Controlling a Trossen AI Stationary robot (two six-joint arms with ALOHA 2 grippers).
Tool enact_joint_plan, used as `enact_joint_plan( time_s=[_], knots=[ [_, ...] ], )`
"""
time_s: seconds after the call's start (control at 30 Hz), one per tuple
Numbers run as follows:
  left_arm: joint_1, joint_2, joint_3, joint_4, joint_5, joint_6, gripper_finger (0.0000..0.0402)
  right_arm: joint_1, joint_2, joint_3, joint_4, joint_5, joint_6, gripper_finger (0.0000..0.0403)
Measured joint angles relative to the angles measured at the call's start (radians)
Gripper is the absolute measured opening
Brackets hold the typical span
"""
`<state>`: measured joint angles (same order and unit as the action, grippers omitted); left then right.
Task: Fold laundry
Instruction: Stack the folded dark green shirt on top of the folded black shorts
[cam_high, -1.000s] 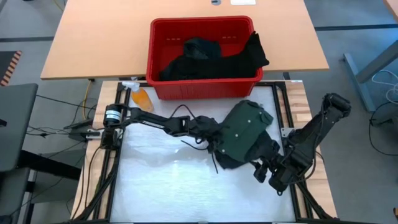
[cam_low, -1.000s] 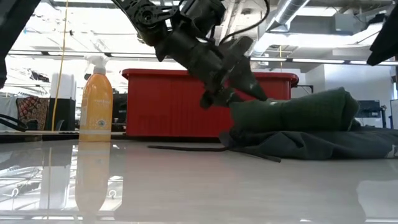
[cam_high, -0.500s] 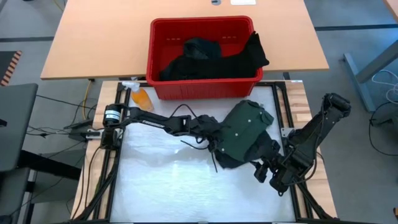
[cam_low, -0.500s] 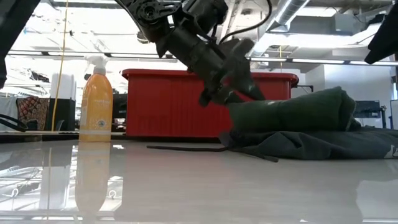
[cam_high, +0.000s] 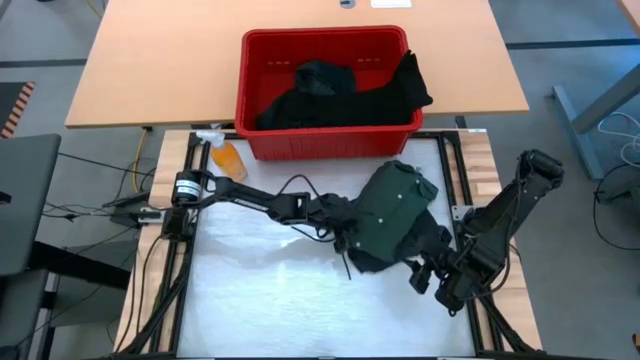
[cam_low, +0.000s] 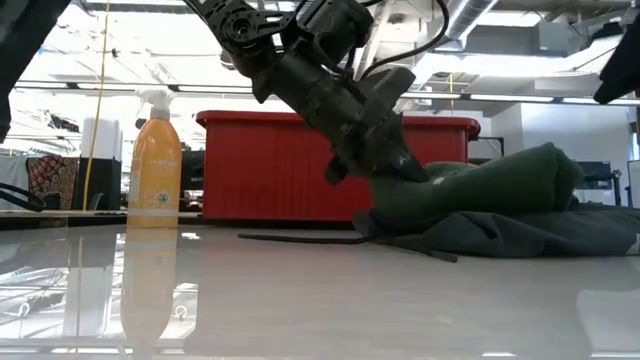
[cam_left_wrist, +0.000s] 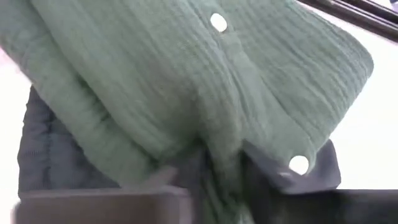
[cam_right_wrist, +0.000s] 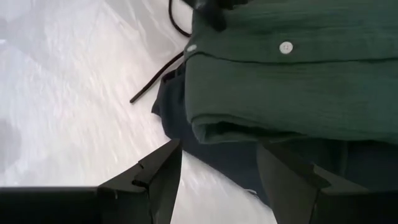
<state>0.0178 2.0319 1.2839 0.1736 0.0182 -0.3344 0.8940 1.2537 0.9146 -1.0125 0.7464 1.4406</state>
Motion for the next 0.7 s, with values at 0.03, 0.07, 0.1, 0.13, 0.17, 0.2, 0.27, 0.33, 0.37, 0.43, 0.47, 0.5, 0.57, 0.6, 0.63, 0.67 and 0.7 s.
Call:
enact_joint_plan(
  time_s=[0.03, 0.07, 0.1, 0.13, 0.17, 0.2, 0.27, 0.33, 0.37, 0.43, 0.47, 0.5, 0.57, 0.6, 0.63, 0.67, 0.7],
  knots=[
    [0.002, 0.000, 0.000, 0.008, 0.009, 0.000, 0.0026, 0.004, 0.003, 0.000, 0.000, 0.000, 0.000, 0.0235],
    [0.005, 0.000, 0.000, 0.016, 0.026, -0.001, 0.0016, 0.004, 0.007, 0.000, 0.000, 0.001, 0.000, 0.0235],
    [0.008, 0.000, 0.000, 0.027, 0.048, -0.002, 0.0011, 0.005, 0.011, 0.000, 0.001, 0.000, 0.000, 0.0235],
    [0.012, 0.000, 0.003, 0.032, 0.075, -0.005, 0.0006, 0.006, 0.015, 0.000, 0.005, 0.001, -0.001, 0.0235],
    [0.016, 0.000, 0.013, 0.031, 0.103, -0.008, 0.0004, 0.009, 0.022, 0.000, 0.011, 0.003, -0.007, 0.0235],
    [0.019, 0.000, 0.025, 0.033, 0.127, -0.008, 0.0002, 0.010, 0.030, 0.000, 0.022, 0.010, -0.026, 0.0235],
    [0.023, 0.000, 0.058, 0.047, 0.173, -0.001, 0.0001, 0.008, 0.050, 0.000, 0.069, 0.027, -0.107, 0.0235],
    [0.028, -0.002, 0.098, 0.040, 0.215, 0.008, 0.0001, 0.007, 0.074, 0.002, 0.124, 0.039, -0.218, 0.0235],
    [0.030, -0.003, 0.118, 0.022, 0.234, 0.017, 0.0000, 0.003, 0.086, 0.005, 0.143, 0.039, -0.273, 0.0235],
    [0.034, -0.003, 0.162, -0.045, 0.259, 0.042, 0.0000, -0.002, 0.110, 0.014, 0.154, 0.038, -0.351, 0.0235],
    [0.035, -0.005, 0.181, -0.081, 0.274, 0.055, 0.0000, -0.002, 0.120, 0.019, 0.154, 0.039, -0.380, 0.0235],
    [0.036, -0.011, 0.199, -0.123, 0.281, 0.069, 0.0000, -0.003, 0.130, 0.022, 0.153, 0.038, -0.411, 0.0235],
    [0.036, -0.018, 0.242, -0.184, 0.284, 0.096, 0.0000, -0.006, 0.149, 0.027, 0.149, 0.038, -0.476, 0.0235],
    [0.035, -0.026, 0.260, -0.211, 0.284, 0.109, 0.0000, -0.006, 0.158, 0.028, 0.150, 0.038, -0.526, 0.0235],
    [0.035, -0.036, 0.272, -0.253, 0.284, 0.119, 0.0000, -0.006, 0.164, 0.028, 0.149, 0.038, -0.567, 0.0235],
    [0.034, -0.040, 0.283, -0.279, 0.285, 0.126, 0.0000, -0.006, 0.173, 0.029, 0.148, 0.040, -0.592, 0.0235],
    [0.033, -0.041, 0.298, -0.296, 0.284, 0.131, 0.0000, -0.006, 0.181, 0.029, 0.146, 0.042, -0.603, 0.0235]
  ],
)
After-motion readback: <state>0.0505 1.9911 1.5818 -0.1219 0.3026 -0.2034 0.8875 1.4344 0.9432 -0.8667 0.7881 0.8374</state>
